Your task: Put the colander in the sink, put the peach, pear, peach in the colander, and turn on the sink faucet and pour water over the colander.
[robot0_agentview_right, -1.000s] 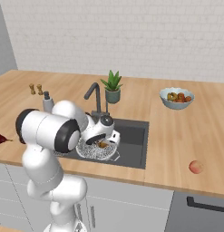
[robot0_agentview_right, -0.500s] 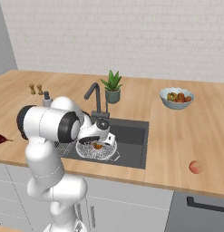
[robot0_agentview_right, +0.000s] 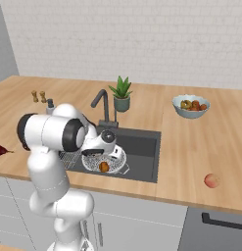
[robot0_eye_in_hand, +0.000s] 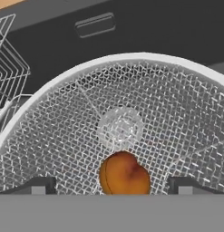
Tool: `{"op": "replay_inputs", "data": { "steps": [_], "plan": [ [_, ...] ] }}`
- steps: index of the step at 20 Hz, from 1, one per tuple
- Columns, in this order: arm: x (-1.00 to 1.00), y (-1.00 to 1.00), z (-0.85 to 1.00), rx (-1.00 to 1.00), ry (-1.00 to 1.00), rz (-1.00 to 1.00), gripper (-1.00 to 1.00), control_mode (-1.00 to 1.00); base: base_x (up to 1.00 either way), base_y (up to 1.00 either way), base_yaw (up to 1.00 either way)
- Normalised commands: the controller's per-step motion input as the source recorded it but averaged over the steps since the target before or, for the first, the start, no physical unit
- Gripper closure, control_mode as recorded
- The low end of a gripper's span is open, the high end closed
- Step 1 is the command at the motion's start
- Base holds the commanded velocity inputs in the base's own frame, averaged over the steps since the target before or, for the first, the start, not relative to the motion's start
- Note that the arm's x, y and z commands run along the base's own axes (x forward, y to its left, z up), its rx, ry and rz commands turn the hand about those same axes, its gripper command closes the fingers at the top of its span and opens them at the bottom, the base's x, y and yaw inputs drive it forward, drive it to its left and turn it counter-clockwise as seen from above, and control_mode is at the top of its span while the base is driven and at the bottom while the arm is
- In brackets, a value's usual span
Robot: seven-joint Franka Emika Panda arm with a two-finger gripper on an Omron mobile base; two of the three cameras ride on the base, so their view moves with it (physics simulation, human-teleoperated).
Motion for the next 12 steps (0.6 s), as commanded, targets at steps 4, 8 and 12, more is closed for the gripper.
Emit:
{"op": "replay_inputs", "data": {
  "steps": [4, 8, 12],
  "plan": [
    [0.02, -0.18, 0.27, -0.01, 0.10, 0.00, -1.00, -1.00, 0.00, 0.00, 0.00],
    [0.00, -0.44, 0.47, -0.01, 0.23, 0.00, -1.00, -1.00, 0.00, 0.00, 0.00],
    [-0.03, -0.47, 0.67, 0.00, 0.22, 0.00, -1.00, -1.00, 0.00, 0.00, 0.00]
  ]
}}
